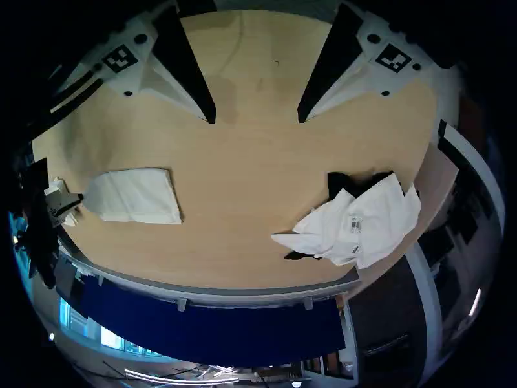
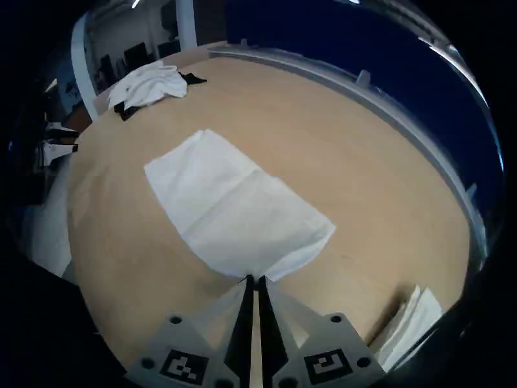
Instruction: Fold towel
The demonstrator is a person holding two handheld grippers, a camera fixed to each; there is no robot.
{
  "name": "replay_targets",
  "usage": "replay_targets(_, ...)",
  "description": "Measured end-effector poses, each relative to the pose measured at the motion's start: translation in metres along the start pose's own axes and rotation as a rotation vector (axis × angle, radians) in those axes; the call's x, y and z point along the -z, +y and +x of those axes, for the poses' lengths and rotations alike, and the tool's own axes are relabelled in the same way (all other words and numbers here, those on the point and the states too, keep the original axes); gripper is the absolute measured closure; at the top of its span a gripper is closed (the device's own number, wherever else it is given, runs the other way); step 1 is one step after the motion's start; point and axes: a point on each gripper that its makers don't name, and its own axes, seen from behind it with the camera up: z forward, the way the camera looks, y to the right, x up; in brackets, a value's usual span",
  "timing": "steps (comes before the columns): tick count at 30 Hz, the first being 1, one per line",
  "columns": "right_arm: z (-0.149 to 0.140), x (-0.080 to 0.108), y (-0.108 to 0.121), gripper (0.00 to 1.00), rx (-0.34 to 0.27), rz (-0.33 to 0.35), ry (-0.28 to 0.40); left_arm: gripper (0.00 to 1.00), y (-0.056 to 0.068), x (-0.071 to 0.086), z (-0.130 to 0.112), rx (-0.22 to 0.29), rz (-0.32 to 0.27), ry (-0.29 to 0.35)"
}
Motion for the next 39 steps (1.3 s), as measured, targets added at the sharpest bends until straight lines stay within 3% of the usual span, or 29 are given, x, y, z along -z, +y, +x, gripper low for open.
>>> replay_targets(14, 0.11, 0.015, -0.028, 0.95, 0.155, 0.014, 0.099, 0.06, -0.017, 0.024, 0.003, 0.048, 0.016, 0.049)
replay_targets(25, 0.13, 0.004, -0.048, 0.95, 0.208, 0.031, 0.089, 0.06, -0.027, 0.038, -0.002, 0.082, 0.021, 0.069)
replay_targets(32, 0.151, -0.019, -0.079, 0.95, 0.259, 0.078, 0.086, 0.06, -0.039, 0.05, -0.006, 0.105, 0.041, 0.083)
replay_targets(39, 0.152, -0.064, -0.131, 0.95, 0.331, 0.162, 0.042, 0.06, -0.052, 0.065, -0.017, 0.139, 0.076, 0.088)
